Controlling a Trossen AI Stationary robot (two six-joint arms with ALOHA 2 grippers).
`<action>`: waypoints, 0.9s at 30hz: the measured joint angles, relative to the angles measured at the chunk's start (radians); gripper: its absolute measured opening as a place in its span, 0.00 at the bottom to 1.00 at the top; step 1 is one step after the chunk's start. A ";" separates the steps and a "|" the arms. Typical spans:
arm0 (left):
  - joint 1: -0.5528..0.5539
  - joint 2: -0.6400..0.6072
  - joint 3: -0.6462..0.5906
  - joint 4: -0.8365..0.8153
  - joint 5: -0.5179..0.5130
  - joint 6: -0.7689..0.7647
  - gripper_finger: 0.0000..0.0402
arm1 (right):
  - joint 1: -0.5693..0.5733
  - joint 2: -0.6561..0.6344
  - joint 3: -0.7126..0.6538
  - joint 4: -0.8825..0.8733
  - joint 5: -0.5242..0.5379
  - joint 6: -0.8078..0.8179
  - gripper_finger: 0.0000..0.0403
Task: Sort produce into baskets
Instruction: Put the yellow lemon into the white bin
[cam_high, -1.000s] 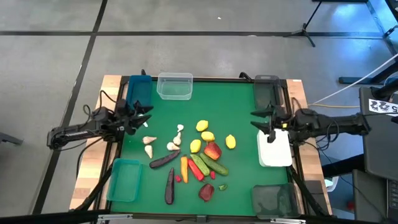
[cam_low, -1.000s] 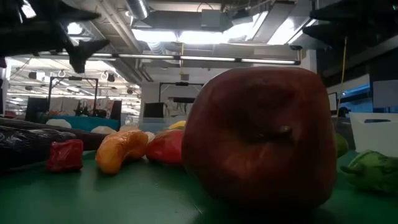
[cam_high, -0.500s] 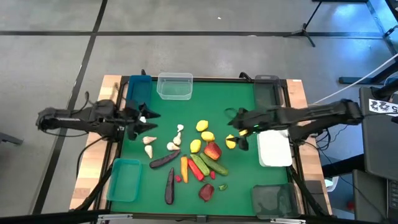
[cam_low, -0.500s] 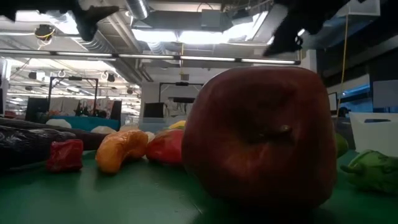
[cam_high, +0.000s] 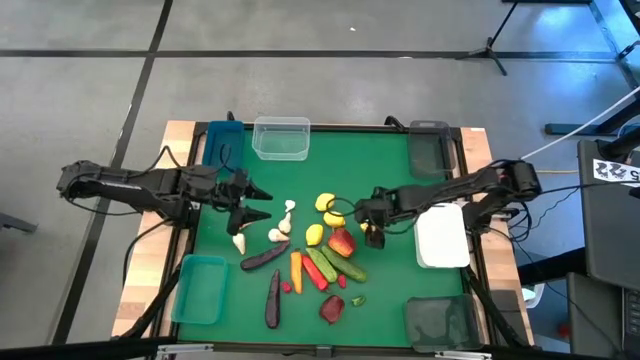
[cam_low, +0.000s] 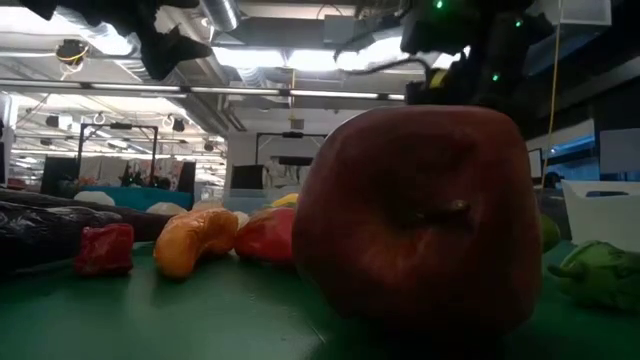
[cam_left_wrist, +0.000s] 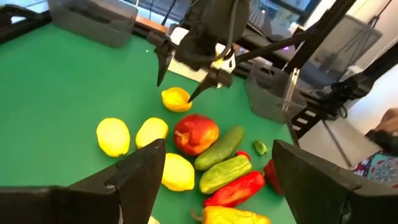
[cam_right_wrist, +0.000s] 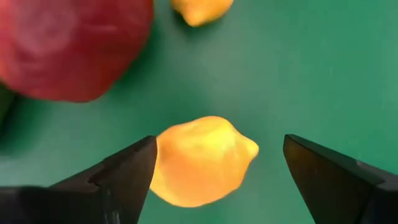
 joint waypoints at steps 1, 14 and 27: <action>0.000 0.000 0.000 0.000 0.000 -0.017 0.72 | -0.001 0.009 0.000 0.007 0.002 0.023 0.86; 0.000 0.001 0.000 0.000 -0.034 -0.073 0.72 | 0.001 0.076 0.000 0.012 0.070 0.293 0.86; 0.000 0.001 0.000 -0.023 -0.034 -0.043 0.72 | -0.025 0.071 0.200 -0.241 0.034 -0.235 0.86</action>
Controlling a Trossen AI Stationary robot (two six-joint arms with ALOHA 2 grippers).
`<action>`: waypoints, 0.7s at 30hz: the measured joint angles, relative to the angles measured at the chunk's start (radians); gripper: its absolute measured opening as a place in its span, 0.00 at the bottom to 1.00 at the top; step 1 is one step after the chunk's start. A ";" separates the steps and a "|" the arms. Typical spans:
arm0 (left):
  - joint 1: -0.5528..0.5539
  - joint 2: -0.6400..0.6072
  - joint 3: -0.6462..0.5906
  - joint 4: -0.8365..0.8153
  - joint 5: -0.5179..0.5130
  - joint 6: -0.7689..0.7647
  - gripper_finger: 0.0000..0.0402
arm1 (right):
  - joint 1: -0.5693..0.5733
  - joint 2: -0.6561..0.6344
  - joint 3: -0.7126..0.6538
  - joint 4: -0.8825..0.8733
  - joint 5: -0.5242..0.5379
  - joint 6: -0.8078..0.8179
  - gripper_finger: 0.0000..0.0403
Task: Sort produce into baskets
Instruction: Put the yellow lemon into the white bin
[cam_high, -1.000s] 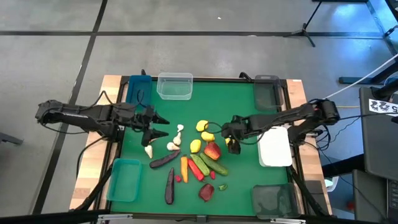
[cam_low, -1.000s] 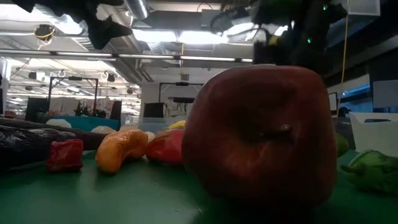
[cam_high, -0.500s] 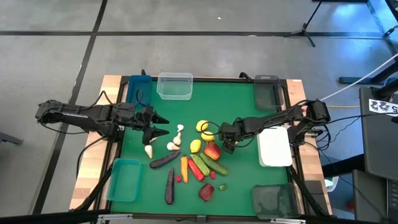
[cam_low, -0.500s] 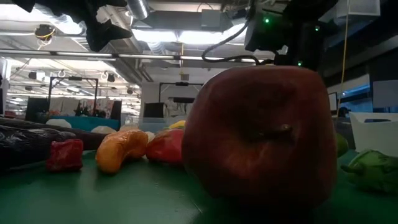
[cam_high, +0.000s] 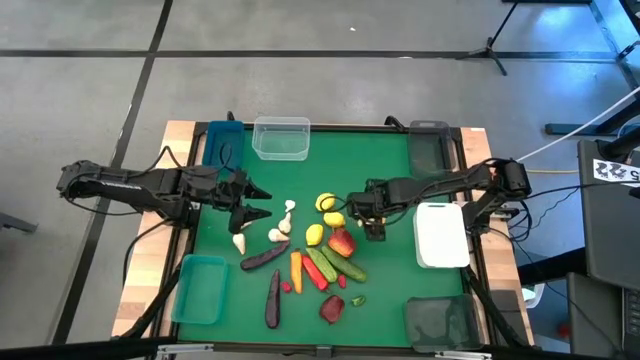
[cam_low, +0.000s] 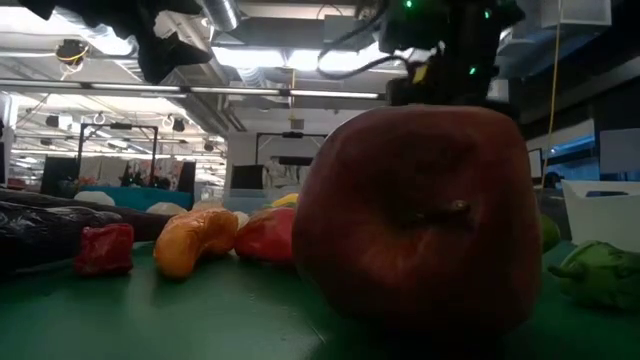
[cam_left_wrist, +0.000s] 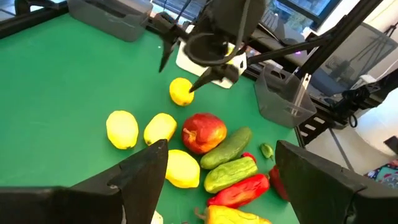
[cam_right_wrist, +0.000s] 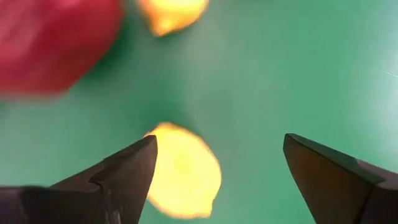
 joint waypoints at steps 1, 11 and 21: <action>0.000 0.000 0.000 -0.012 -0.001 0.000 0.72 | 0.000 0.000 0.015 -0.027 -0.019 -0.045 0.86; 0.000 0.000 0.000 -0.048 -0.038 0.014 0.72 | 0.006 -0.001 0.035 -0.071 -0.098 -0.262 0.86; 0.000 0.000 0.000 -0.061 -0.040 0.015 0.72 | 0.006 -0.001 -0.056 0.017 -0.136 -0.209 0.86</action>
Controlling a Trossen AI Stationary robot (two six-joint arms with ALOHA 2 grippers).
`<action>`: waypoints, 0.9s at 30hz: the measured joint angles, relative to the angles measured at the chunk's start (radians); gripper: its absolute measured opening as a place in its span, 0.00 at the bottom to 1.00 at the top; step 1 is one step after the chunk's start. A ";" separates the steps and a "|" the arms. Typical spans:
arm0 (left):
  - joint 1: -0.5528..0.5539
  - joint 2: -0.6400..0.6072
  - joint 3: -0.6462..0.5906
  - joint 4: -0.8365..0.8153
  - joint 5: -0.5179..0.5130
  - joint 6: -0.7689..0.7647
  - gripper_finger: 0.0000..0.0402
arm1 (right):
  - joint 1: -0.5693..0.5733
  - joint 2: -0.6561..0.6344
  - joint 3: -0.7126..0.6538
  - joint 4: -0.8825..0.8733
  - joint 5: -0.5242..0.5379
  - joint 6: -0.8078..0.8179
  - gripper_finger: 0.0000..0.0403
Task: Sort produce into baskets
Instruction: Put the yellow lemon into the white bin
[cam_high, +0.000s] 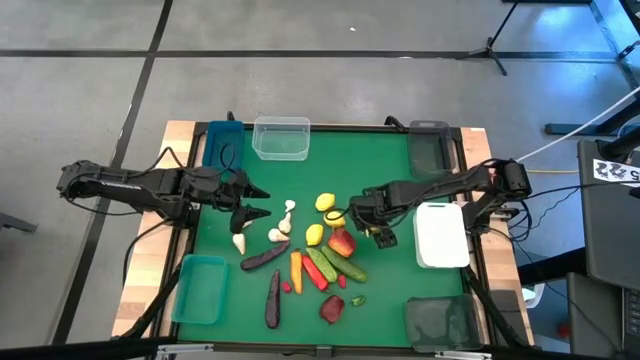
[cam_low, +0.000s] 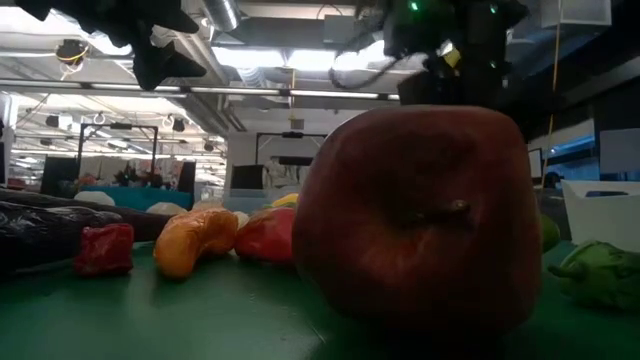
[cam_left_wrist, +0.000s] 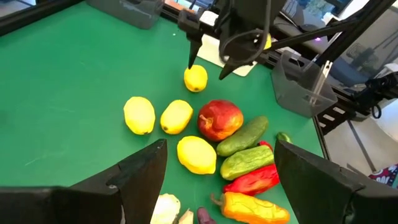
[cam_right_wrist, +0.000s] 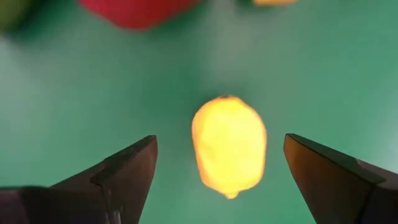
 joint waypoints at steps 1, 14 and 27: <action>0.000 0.000 0.000 0.000 -0.001 0.000 0.72 | 0.000 0.000 -0.020 0.025 0.000 0.000 0.86; 0.000 0.000 0.000 0.001 -0.021 0.001 0.72 | -0.023 0.000 -0.181 0.212 0.044 0.035 0.86; 0.000 0.000 0.000 0.001 -0.026 0.001 0.72 | -0.060 0.000 -0.185 0.233 0.045 0.058 0.43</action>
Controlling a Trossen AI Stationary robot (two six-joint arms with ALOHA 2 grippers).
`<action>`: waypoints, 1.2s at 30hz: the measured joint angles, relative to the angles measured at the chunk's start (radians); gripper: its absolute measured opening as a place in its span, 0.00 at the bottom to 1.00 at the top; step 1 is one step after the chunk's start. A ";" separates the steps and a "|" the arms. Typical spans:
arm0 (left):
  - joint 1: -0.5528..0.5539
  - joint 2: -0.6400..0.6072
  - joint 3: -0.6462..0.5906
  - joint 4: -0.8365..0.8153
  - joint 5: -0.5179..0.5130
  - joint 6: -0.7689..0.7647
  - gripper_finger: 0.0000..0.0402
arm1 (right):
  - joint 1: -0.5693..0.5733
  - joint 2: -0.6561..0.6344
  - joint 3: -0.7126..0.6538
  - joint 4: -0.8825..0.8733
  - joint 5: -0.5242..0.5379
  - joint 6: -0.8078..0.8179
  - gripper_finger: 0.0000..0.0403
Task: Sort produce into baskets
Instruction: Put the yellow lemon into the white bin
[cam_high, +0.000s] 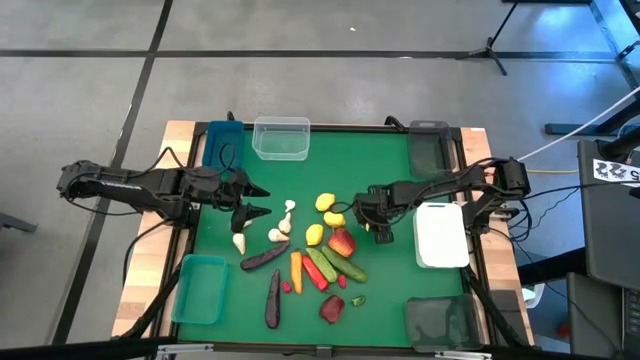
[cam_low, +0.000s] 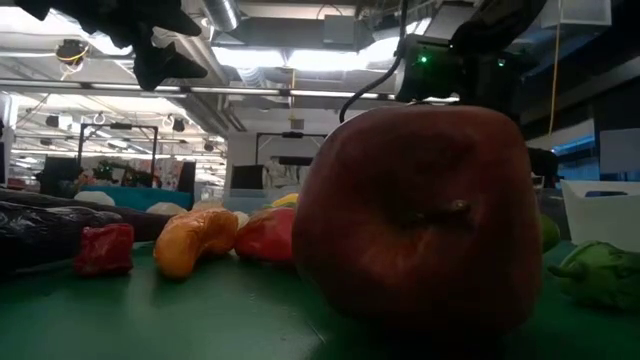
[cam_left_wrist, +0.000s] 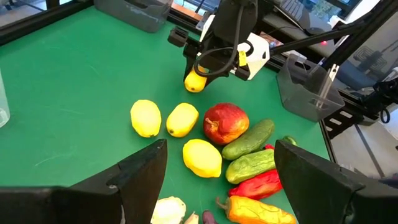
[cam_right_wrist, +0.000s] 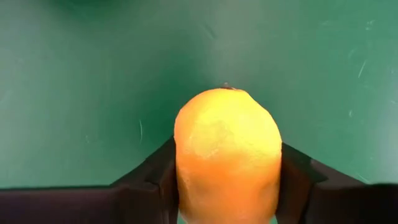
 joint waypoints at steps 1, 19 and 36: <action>0.000 0.000 0.000 0.000 0.000 0.000 0.72 | 0.000 0.000 0.000 0.000 0.000 0.001 0.43; 0.000 0.000 0.000 -0.007 0.000 -0.010 0.72 | 0.015 -0.261 0.117 -0.371 -0.072 0.311 0.45; 0.000 0.000 0.000 -0.008 0.000 -0.019 0.72 | 0.350 -0.527 0.113 -0.705 0.069 1.204 0.49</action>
